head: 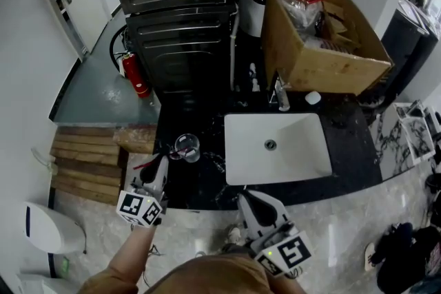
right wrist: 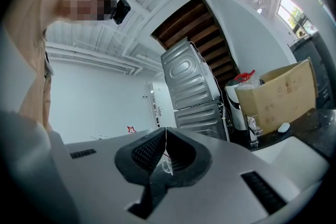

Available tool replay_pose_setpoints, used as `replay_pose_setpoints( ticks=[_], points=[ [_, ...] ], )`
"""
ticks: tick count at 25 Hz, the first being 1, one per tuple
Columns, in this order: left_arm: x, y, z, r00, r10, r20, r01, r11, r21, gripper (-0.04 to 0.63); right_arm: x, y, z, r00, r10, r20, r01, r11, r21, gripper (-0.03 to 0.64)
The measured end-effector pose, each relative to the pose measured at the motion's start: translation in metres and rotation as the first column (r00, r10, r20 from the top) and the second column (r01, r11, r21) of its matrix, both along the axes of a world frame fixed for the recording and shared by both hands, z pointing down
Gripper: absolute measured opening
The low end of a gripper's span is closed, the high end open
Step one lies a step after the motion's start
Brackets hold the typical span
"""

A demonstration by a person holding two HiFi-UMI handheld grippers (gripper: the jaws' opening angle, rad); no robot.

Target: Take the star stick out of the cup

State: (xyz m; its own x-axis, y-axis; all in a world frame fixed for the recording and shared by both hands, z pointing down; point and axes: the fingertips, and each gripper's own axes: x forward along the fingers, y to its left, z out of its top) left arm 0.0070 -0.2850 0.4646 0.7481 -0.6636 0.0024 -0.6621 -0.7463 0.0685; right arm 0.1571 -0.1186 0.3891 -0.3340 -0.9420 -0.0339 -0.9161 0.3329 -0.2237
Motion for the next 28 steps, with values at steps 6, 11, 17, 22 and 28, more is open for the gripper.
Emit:
replay_pose_setpoints(
  ticks=[6, 11, 17, 22, 28],
  points=[
    [-0.008, 0.006, -0.014, 1.0, 0.002, -0.01, -0.002, 1.0, 0.027, 0.015, -0.007, -0.001, -0.002, 1.0, -0.012, 0.001, 0.012, 1.0, 0.004, 0.002],
    [-0.016, 0.01, -0.021, 1.0, 0.0, -0.012, 0.0, 0.999, 0.04, 0.015, -0.015, -0.002, -0.005, 1.0, -0.023, 0.002, 0.023, 1.0, 0.011, 0.002],
    [-0.028, 0.016, -0.029, 1.0, -0.011, -0.019, 0.012, 0.999, 0.05, 0.015, -0.022, -0.001, -0.007, 0.999, -0.036, 0.0, 0.036, 0.999, 0.014, 0.002],
    [-0.04, 0.024, -0.038, 0.999, -0.016, -0.033, 0.017, 0.998, 0.054, 0.015, -0.028, -0.001, -0.008, 0.999, -0.047, -0.004, 0.047, 0.999, 0.019, 0.002],
    [-0.056, 0.04, -0.054, 0.998, -0.015, -0.065, 0.019, 0.998, 0.064, 0.015, -0.037, 0.0, -0.012, 0.998, -0.065, -0.004, 0.065, 0.998, 0.025, 0.002]
  ],
)
